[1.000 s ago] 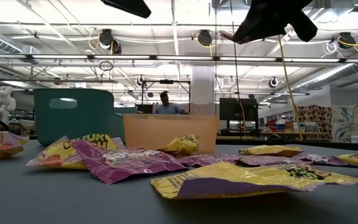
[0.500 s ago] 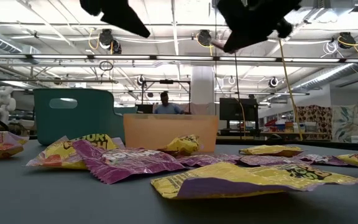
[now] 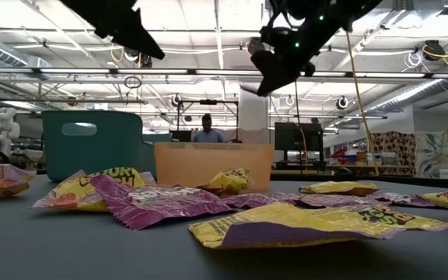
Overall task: Sort candy
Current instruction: Put the white candy into the transparent bin
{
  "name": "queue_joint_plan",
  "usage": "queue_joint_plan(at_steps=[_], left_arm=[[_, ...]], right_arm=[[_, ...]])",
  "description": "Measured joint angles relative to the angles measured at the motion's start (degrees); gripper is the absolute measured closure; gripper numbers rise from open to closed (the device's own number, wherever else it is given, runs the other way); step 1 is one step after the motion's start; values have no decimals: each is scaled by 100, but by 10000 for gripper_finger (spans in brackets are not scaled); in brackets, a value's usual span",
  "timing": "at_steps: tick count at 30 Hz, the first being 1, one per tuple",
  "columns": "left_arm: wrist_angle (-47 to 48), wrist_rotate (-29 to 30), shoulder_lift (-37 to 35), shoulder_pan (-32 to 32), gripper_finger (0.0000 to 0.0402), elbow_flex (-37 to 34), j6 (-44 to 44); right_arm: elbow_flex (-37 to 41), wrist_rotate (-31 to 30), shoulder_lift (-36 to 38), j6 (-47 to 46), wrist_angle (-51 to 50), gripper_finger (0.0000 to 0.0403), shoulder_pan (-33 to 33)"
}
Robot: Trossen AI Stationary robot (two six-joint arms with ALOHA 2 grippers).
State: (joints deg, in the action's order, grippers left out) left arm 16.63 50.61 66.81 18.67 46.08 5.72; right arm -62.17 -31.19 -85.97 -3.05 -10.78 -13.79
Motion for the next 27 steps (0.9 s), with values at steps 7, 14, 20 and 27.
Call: queue_joint_plan(at_steps=[7, 14, 20, 27], left_arm=[[-1054, -732, -729, -69, 235, -611, -608], [-1080, -774, -762, -70, 235, -612, -604], [-1133, -796, -752, -120, 235, -612, -558], [-1144, -799, -752, -146, 235, -612, -556]], right_arm=[[-4, 1025, -224, -612, 494, 369, -1121], [-2, 2188, -934, -212, 1095, 369, -1702], [-4, 2381, -1477, -3, 1396, 369, -1912], [-4, 2385, -1799, 39, 1481, 357, -1925]])
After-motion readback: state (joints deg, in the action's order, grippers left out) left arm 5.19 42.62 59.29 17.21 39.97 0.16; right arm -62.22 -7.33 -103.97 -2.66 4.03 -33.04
